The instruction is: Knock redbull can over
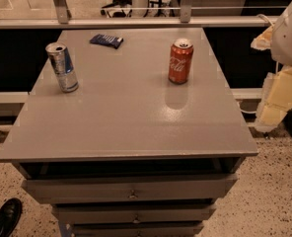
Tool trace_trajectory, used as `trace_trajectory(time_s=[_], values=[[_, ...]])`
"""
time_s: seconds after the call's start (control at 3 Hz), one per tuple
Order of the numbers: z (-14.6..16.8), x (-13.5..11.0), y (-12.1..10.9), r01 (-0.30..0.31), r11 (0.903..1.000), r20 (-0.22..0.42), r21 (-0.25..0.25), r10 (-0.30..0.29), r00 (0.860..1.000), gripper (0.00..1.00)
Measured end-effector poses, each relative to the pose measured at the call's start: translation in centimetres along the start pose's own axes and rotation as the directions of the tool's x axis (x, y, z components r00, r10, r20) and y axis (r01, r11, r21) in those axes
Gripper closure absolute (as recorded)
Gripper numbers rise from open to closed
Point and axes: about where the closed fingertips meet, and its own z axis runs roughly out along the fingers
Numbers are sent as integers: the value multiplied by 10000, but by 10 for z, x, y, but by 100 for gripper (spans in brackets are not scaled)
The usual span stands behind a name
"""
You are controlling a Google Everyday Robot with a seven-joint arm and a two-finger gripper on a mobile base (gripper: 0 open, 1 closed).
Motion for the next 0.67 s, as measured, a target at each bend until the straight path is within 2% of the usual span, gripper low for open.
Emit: trace_trajectory(time_s=[0.33, 0.67], values=[[0, 0, 0, 0, 10000, 1, 2, 0, 10000, 0], [7, -12, -1, -209, 9998, 531, -33, 210, 9984, 0]])
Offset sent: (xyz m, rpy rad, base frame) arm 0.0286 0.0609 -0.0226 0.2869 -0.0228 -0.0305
